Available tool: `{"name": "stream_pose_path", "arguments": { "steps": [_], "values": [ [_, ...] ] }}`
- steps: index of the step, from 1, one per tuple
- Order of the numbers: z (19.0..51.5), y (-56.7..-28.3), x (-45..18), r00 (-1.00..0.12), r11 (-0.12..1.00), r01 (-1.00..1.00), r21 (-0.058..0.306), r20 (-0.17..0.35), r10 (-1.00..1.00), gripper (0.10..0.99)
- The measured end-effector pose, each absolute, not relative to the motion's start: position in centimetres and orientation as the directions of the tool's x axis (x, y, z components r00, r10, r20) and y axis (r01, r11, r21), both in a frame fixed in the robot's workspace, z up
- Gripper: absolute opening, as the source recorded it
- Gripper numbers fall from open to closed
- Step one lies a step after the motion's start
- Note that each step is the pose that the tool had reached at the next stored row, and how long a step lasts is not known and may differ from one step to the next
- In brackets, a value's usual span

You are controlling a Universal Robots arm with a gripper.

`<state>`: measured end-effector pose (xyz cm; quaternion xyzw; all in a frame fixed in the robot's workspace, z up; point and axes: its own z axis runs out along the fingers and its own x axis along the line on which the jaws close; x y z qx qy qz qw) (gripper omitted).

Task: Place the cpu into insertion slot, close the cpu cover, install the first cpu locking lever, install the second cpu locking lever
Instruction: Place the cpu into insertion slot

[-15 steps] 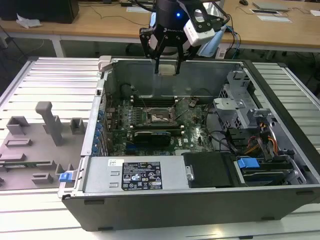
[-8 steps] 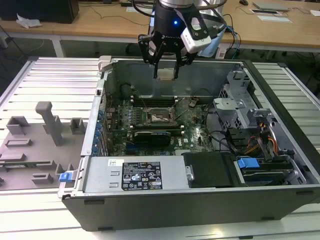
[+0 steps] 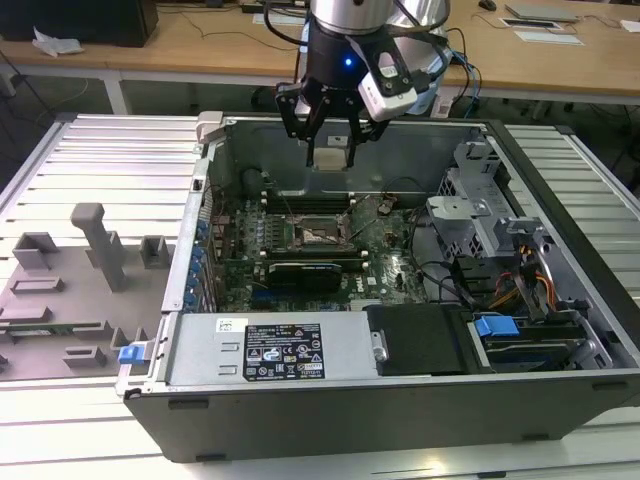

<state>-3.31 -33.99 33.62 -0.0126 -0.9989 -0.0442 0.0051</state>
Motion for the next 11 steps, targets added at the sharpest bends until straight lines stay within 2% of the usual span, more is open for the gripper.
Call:
{"name": "stream_pose_path", "arguments": {
  "steps": [11],
  "values": [
    [31.3,-33.9,-3.3,-1.0,0.996,0.026,0.088,0.011,0.025,0.541]
  ]
}}
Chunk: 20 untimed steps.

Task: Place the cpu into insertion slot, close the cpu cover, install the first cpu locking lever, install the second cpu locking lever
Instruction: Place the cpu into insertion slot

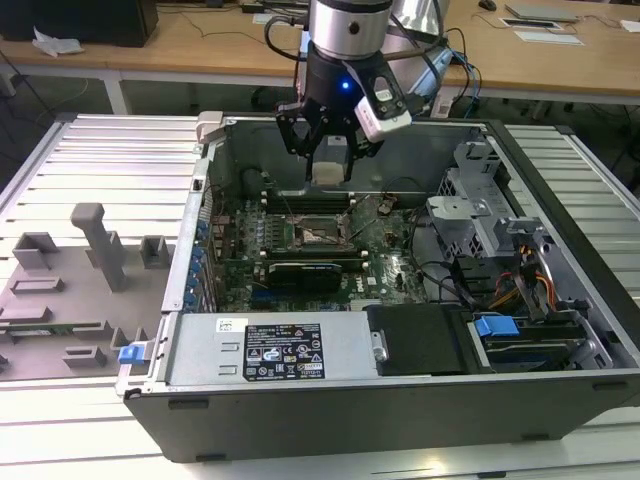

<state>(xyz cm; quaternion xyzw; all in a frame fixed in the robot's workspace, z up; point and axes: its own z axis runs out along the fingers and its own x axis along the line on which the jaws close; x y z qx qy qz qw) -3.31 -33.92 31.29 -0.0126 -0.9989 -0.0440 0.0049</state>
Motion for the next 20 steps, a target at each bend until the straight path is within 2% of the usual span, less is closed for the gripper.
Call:
{"name": "stream_pose_path", "arguments": {
  "steps": [20],
  "values": [
    [27.8,-33.7,-3.4,-0.999,0.996,0.035,0.083,0.011,0.034,0.541]
  ]
}}
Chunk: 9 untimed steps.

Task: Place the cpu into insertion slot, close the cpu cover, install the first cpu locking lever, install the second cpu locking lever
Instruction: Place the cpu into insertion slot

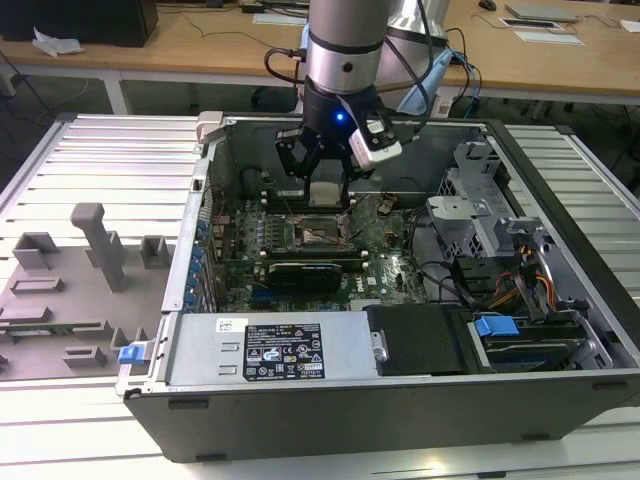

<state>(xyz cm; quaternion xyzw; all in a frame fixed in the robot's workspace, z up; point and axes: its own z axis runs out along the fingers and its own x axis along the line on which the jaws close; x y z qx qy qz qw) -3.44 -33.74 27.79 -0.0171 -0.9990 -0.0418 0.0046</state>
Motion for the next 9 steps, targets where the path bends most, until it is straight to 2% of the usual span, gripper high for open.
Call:
{"name": "stream_pose_path", "arguments": {
  "steps": [9],
  "values": [
    [27.63,-33.74,-3.44,-0.973,0.969,0.23,0.083,0.011,0.23,0.541]
  ]
}}
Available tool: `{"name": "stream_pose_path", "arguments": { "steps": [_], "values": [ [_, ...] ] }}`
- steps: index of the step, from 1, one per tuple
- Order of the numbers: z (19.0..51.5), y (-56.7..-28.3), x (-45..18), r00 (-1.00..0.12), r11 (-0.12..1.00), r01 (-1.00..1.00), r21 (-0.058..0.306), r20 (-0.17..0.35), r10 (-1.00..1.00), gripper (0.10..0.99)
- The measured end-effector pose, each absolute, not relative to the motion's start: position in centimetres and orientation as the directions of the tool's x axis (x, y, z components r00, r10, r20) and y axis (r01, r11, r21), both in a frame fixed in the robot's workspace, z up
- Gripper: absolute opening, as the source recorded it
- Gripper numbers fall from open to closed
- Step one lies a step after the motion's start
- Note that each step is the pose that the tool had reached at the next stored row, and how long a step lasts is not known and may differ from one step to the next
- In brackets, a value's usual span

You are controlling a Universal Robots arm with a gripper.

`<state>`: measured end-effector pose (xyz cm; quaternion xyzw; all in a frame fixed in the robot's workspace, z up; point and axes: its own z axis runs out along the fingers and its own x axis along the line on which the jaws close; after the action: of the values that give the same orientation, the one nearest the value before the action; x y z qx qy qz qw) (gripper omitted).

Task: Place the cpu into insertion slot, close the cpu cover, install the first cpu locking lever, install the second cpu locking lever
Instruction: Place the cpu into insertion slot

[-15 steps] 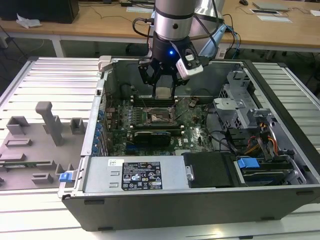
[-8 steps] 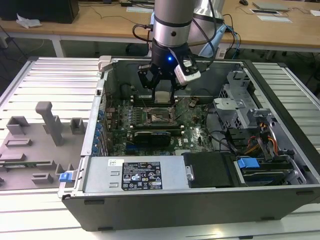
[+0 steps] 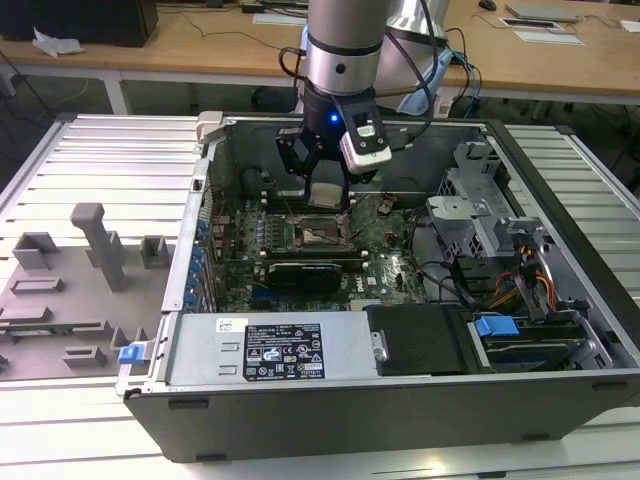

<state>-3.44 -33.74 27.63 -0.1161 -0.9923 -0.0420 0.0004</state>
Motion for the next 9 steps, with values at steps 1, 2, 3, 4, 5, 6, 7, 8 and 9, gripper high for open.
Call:
{"name": "stream_pose_path", "arguments": {
  "steps": [1,2,3,4,5,6,7,8,9],
  "values": [
    [27.61,-33.74,-3.44,-0.965,0.962,0.261,0.083,0.011,0.261,0.541],
    [27.6,-33.74,-3.44,-0.957,0.953,0.29,0.083,0.011,0.291,0.541],
    [27.59,-33.74,-3.44,-0.952,0.948,0.306,0.083,0.011,0.306,0.541],
    [27.58,-33.74,-3.45,-0.947,0.944,0.32,0.083,0.011,0.321,0.541],
    [27.57,-33.74,-3.44,-0.942,0.938,0.336,0.083,0.011,0.336,0.541],
    [27.57,-33.74,-3.44,-0.936,0.933,0.35,0.083,0.011,0.351,0.541],
    [27.55,-33.74,-3.44,-0.927,0.924,0.374,0.083,0.011,0.375,0.541],
    [27.54,-33.74,-3.45,-0.919,0.915,0.394,0.083,0.011,0.394,0.541],
    [27.53,-33.74,-3.44,-0.912,0.908,0.41,0.083,0.011,0.41,0.541]
  ]
}}
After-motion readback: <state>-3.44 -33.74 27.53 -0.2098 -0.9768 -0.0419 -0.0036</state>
